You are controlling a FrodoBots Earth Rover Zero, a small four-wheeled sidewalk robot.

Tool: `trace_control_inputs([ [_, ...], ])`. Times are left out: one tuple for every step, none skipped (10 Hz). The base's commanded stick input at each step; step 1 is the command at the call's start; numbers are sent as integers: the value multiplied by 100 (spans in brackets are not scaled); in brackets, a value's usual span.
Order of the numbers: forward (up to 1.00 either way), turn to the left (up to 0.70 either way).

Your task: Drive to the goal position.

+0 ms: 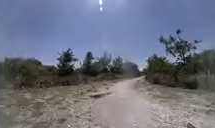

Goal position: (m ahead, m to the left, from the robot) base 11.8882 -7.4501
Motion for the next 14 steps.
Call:
trace_control_inputs([
  [70,0],
  [70,0],
  [70,0],
  [70,0],
  [70,0],
  [70,0],
  [70,0],
  [70,0],
  [70,0],
  [70,0],
  [70,-10],
  [70,-14],
  [70,-14],
  [70,-14],
])
